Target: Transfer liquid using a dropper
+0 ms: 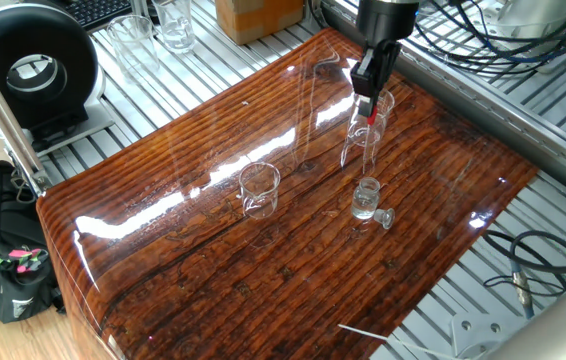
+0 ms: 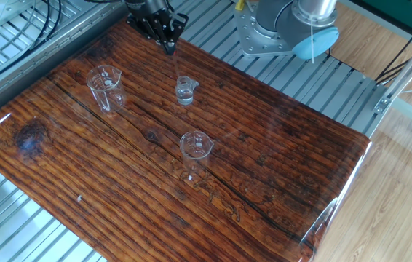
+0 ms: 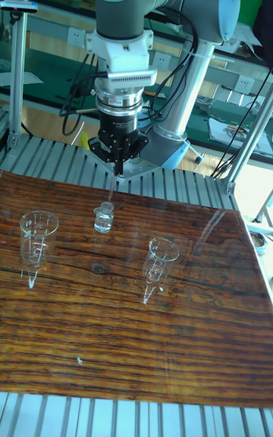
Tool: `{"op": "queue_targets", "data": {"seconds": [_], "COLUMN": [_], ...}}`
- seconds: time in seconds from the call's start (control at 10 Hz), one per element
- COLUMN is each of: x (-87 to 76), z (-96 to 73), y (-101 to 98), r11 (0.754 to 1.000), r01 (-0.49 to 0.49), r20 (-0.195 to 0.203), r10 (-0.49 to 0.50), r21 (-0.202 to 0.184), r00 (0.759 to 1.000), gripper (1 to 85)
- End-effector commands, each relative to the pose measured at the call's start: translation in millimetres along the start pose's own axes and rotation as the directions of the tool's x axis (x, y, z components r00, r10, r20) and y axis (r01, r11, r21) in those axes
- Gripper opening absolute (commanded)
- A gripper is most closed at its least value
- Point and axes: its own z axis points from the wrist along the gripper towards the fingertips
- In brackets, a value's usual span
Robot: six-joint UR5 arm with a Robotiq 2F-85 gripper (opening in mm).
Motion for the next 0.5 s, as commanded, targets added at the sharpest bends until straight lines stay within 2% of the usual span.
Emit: {"op": "queue_targets", "data": {"seconds": [0.0,0.4], "x": [-2.6,0.0], "z": [2.5,8.8], "y": [1.9,-0.4], "r11": [1.000,1.000], "r01": [0.001,0.004], "r20": [0.006,0.002], "r10": [-0.001,-0.004], "r21": [-0.006,-0.015], "r00": [1.000,1.000], "gripper": [1.7,1.7]}}
